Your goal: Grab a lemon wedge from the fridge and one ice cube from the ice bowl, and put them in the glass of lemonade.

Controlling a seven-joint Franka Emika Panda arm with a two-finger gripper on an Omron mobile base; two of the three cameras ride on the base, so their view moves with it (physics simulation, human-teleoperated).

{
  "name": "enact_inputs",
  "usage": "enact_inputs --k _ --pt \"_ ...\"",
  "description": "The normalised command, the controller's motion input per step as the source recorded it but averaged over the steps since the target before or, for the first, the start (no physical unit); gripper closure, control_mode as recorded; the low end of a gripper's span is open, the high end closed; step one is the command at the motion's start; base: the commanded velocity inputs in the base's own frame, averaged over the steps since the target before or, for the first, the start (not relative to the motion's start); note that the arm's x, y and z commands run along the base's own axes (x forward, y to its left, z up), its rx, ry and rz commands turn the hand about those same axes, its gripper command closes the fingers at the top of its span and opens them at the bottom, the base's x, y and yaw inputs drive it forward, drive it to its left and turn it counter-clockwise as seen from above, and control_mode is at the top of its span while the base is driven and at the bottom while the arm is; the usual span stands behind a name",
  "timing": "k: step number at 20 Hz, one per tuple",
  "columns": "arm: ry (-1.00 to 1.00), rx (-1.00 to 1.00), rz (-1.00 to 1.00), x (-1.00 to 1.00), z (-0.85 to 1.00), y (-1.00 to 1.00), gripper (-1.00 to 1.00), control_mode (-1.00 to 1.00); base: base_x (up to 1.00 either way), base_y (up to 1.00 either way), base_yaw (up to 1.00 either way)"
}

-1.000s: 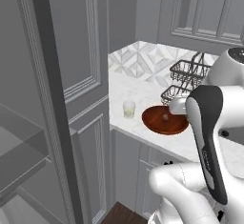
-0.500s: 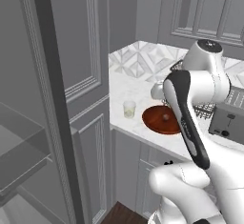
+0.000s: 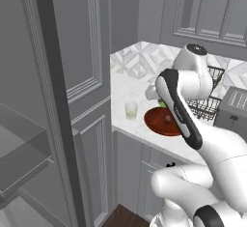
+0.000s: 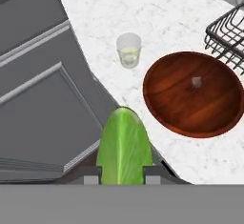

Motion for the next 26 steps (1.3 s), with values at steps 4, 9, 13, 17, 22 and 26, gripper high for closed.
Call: enact_inputs --k 4,9,13,17,22,26 --pt "-0.09 -0.04 0.29 0.32 -0.19 -0.13 1.0 -1.0 0.0 0.0 0.0" --pt "0.0 -0.13 0.1 0.44 -0.13 0.08 1.0 -1.0 0.0 0.0 0.0" --pt "0.01 -0.11 0.0 0.78 -0.17 0.18 1.0 -1.0 0.0 0.0 0.0" --pt "0.02 -0.04 0.0 0.6 -0.12 0.0 1.0 -1.0 0.0 0.0 0.0" --pt "0.11 0.0 0.02 0.62 -0.07 0.0 1.0 -1.0 0.0 0.0 0.0" --pt "0.12 0.0 0.01 0.31 -0.17 0.0 1.0 -1.0 0.0 0.0 0.0"
